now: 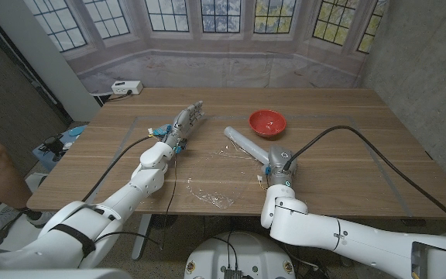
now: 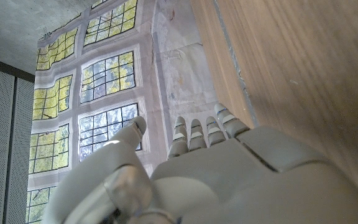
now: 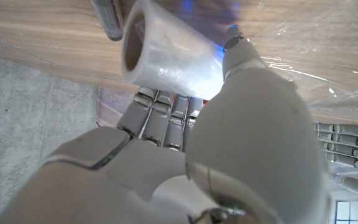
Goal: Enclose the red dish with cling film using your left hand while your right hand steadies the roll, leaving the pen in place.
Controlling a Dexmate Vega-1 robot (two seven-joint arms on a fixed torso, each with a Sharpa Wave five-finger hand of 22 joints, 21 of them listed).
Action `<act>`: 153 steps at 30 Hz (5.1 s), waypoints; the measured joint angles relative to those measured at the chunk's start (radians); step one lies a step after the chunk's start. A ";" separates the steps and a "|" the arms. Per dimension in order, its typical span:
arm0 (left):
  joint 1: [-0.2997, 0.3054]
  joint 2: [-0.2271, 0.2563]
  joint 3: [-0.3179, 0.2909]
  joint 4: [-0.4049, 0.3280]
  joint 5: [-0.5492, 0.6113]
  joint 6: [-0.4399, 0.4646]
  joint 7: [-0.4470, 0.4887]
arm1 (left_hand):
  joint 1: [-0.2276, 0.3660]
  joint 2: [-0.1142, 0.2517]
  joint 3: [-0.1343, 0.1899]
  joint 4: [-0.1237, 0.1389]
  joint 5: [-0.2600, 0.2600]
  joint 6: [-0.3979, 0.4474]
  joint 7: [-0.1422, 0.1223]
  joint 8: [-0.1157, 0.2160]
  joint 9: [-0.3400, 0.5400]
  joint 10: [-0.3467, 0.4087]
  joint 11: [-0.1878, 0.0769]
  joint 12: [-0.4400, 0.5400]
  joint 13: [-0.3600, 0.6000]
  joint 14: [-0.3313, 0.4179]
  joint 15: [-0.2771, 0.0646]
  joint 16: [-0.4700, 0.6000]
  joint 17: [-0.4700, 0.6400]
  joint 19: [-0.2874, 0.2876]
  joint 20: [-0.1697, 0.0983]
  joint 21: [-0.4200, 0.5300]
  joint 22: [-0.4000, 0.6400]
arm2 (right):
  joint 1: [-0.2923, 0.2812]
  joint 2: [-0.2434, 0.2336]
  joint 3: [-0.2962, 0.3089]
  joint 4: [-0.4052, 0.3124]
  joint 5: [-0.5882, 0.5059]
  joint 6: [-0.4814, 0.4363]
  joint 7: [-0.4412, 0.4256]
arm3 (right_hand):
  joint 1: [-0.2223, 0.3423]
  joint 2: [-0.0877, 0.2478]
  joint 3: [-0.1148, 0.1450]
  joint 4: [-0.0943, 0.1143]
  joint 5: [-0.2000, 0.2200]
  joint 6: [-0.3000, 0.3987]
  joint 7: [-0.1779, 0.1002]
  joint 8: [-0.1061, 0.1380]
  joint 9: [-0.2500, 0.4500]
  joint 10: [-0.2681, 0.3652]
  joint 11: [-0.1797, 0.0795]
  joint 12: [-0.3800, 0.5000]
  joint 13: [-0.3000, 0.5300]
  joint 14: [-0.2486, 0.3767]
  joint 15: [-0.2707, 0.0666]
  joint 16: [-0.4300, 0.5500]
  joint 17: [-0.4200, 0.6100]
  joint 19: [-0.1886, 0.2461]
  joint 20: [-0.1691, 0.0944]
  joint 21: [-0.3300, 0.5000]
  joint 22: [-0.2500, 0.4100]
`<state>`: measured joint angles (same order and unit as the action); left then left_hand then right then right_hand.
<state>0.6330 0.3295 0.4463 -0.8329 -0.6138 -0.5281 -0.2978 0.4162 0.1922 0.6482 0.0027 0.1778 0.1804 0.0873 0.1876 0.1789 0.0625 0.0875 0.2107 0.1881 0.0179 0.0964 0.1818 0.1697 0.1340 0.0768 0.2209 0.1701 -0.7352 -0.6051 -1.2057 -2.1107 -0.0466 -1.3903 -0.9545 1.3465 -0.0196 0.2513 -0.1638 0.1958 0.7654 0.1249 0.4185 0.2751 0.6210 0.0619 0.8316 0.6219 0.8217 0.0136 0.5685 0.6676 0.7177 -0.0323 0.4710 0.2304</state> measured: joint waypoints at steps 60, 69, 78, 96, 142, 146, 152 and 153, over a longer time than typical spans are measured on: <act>0.018 0.030 0.007 -0.062 0.004 0.047 0.018 | 0.000 0.000 0.000 0.000 0.000 0.000 0.000 0.000 0.000 0.002 0.009 0.000 0.005 -0.004 0.004 0.000 0.000 0.000 0.000 -0.008 0.000 | -0.219 0.048 0.205 -0.013 -0.361 0.204 0.215 | 0.000 0.000 -0.002 0.002 -0.004 0.017 0.000 0.003 -0.008 0.024 0.005 -0.005 -0.033 0.094 -0.079 -0.075 0.006 -0.010 -0.016 0.062 0.009; 0.020 0.033 0.009 -0.070 0.006 0.053 0.020 | 0.000 0.000 0.000 0.000 0.000 0.000 0.000 0.000 0.000 0.002 0.009 0.000 0.005 -0.004 0.004 0.000 0.000 0.004 0.004 -0.008 0.000 | -0.228 0.055 0.219 -0.011 -0.372 0.201 0.252 | 0.000 0.000 -0.002 0.002 -0.004 0.017 0.000 0.003 -0.012 0.029 0.000 -0.009 -0.025 0.099 -0.084 -0.084 0.009 -0.017 -0.016 0.068 0.009; 0.021 0.035 0.009 -0.071 0.006 0.057 0.021 | 0.000 0.000 0.000 0.000 0.000 0.000 0.000 0.000 0.000 0.002 0.009 0.000 0.005 -0.004 0.004 0.000 0.000 0.005 0.005 -0.008 0.000 | -0.199 0.059 0.211 -0.019 -0.369 0.147 0.305 | 0.000 0.000 -0.004 0.004 -0.004 0.008 -0.009 -0.013 -0.012 0.022 -0.010 -0.015 -0.021 0.090 -0.095 -0.110 0.031 -0.051 -0.011 0.082 0.009; 0.000 0.028 0.010 -0.039 0.006 0.057 0.007 | 0.005 -0.005 -0.007 -0.001 0.000 0.000 0.000 0.000 0.000 0.002 0.009 0.000 0.005 -0.004 0.004 0.000 0.000 0.005 0.005 -0.014 0.000 | -0.122 0.076 0.169 -0.040 -0.436 0.022 0.499 | -0.021 0.021 -0.004 0.004 -0.004 0.003 -0.015 -0.042 -0.020 0.043 -0.015 -0.052 -0.065 0.076 -0.109 -0.133 0.056 -0.074 -0.009 0.099 -0.008; -0.012 0.026 0.019 -0.046 0.015 0.077 0.012 | 0.010 0.000 -0.007 -0.001 0.001 0.005 0.005 0.000 0.000 0.002 0.009 0.000 0.005 -0.007 0.007 0.000 0.000 0.005 0.005 -0.018 0.000 | -0.251 0.115 0.300 -0.047 -0.580 0.148 0.591 | -0.037 0.037 -0.022 0.022 -0.012 0.020 -0.012 -0.067 -0.012 0.061 -0.021 -0.058 -0.085 0.083 -0.109 -0.157 0.067 -0.083 -0.025 0.136 -0.031; -0.006 0.029 0.021 -0.064 0.017 0.083 0.018 | 0.010 0.000 -0.007 -0.001 0.004 0.005 0.005 0.000 0.000 0.002 0.009 0.000 0.005 -0.007 0.007 0.000 0.000 0.005 0.005 -0.018 0.000 | -0.261 0.108 0.310 -0.055 -0.537 0.174 0.547 | -0.037 0.037 -0.022 0.022 -0.012 0.020 -0.012 -0.067 -0.012 0.061 -0.021 -0.058 -0.085 0.083 -0.109 -0.159 0.067 -0.083 -0.025 0.140 -0.031; 0.002 0.036 0.024 -0.092 0.020 0.098 0.030 | 0.010 0.000 -0.007 -0.001 0.004 0.005 0.005 0.000 0.005 -0.004 0.015 0.000 0.005 -0.007 0.007 0.000 0.000 0.005 0.005 -0.018 0.000 | -0.285 0.088 0.335 -0.076 -0.484 0.210 0.494 | -0.037 0.037 -0.022 0.022 -0.012 0.021 -0.011 -0.067 -0.012 0.061 -0.021 -0.058 -0.085 0.085 -0.110 -0.159 0.067 -0.083 -0.025 0.140 -0.034; 0.004 0.037 0.024 -0.096 0.020 0.098 0.030 | 0.010 0.000 -0.007 -0.001 0.004 0.005 0.005 0.000 0.005 -0.004 0.015 0.000 0.005 -0.007 0.007 0.000 0.000 0.005 0.005 -0.018 0.000 | -0.285 0.088 0.335 -0.076 -0.478 0.215 0.487 | -0.037 0.037 -0.022 0.022 -0.012 0.021 -0.011 -0.067 -0.012 0.061 -0.021 -0.058 -0.085 0.085 -0.110 -0.159 0.067 -0.083 -0.025 0.140 -0.035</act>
<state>0.6367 0.3665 0.4704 -0.9291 -0.5936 -0.4303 -0.2675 0.4266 0.1921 0.6412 0.0014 0.1818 0.1858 0.0927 0.1876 0.1842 0.0586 0.1022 0.2107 0.1928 0.0106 0.1036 0.1818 0.1695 0.1393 0.0822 0.2033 0.1701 -1.0206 -0.5171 -0.8708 -2.1870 -0.5244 -1.1752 -0.4678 1.3091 0.0179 0.2293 -0.1418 0.1835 0.7866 0.1144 0.3510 0.2628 0.6820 0.0405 0.7734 0.5366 0.9067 -0.0965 0.4097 0.7344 0.6351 -0.0573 0.6110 0.1951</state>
